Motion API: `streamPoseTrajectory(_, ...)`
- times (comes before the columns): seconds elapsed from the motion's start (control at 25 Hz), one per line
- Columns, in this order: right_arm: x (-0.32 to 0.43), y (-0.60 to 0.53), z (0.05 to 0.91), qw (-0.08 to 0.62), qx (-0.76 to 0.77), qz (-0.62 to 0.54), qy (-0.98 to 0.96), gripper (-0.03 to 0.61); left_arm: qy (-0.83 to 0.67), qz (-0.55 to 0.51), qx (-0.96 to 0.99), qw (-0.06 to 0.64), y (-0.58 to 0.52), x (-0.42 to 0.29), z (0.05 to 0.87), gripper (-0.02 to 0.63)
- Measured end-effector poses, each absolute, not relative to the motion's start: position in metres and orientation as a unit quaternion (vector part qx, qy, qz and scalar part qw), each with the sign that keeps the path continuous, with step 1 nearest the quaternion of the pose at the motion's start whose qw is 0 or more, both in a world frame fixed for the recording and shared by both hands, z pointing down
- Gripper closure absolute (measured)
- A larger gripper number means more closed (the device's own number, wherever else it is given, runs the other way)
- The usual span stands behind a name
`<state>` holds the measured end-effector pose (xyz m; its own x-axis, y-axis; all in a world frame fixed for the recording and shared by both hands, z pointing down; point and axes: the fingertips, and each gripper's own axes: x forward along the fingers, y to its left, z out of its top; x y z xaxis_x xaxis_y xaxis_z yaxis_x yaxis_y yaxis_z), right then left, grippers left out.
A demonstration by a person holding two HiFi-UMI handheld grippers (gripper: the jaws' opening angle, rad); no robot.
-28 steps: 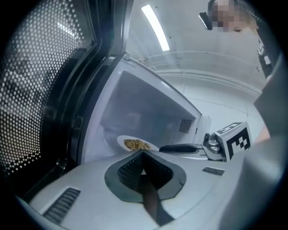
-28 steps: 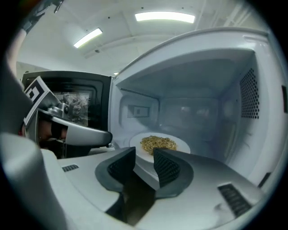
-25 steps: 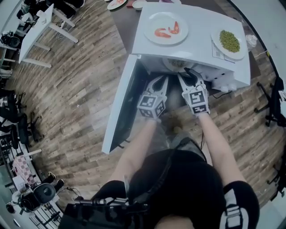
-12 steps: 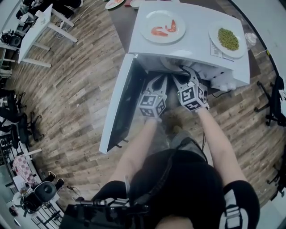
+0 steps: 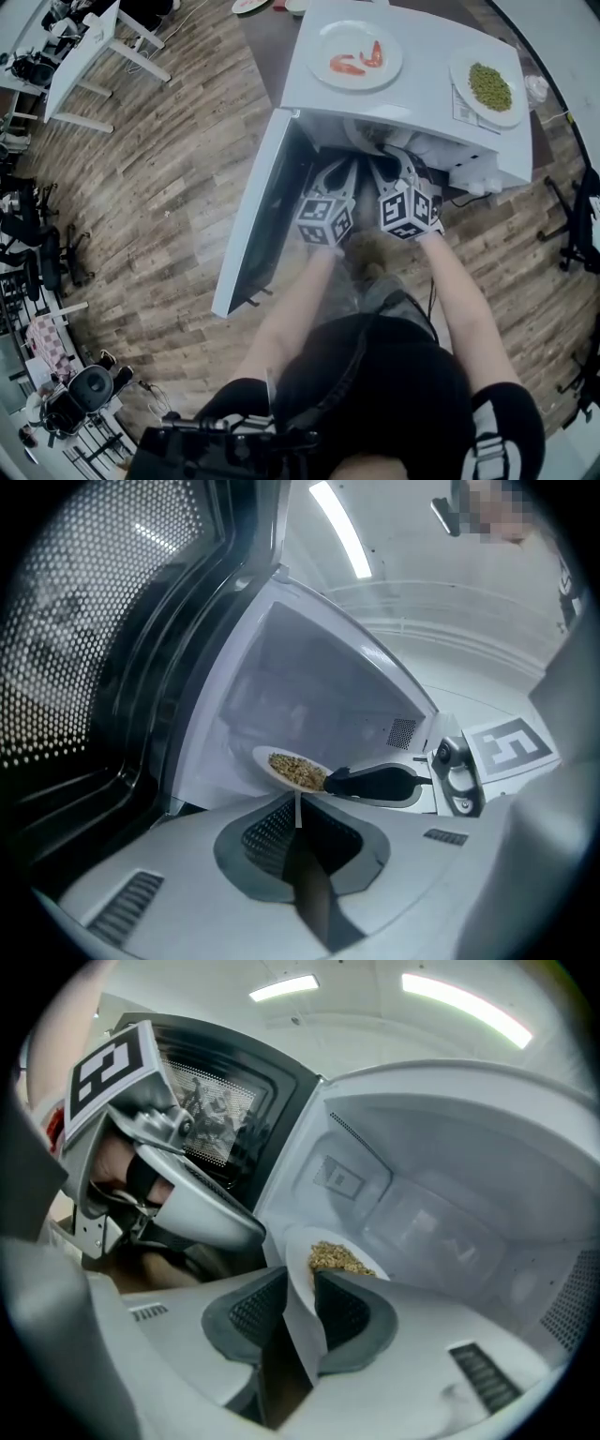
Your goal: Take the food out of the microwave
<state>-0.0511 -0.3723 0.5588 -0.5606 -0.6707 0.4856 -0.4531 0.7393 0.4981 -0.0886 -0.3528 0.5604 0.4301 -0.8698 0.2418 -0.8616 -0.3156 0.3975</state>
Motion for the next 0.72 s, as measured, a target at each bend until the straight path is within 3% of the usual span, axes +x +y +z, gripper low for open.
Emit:
streamPoseTrajectory(0.12,-0.049,-0.366,0.558,0.333,0.32,-0.163,-0.872,0.482,-0.522,-0.017,0.812,0.26,-0.353,-0.084,0.562,0.578)
streamPoseTrajectory(0.2,-0.047,-0.364,0.557,0.329,0.323,-0.162,-0.872,0.482,-0.506,-0.026,0.813,0.285,-0.353,-0.077,0.565,0.479)
streamPoseTrajectory(0.72,-0.041,-0.346,0.555,0.311,0.309,-0.181,-0.88,0.5,-0.471,-0.126,0.785,0.383,-0.357,-0.067,0.557,0.477)
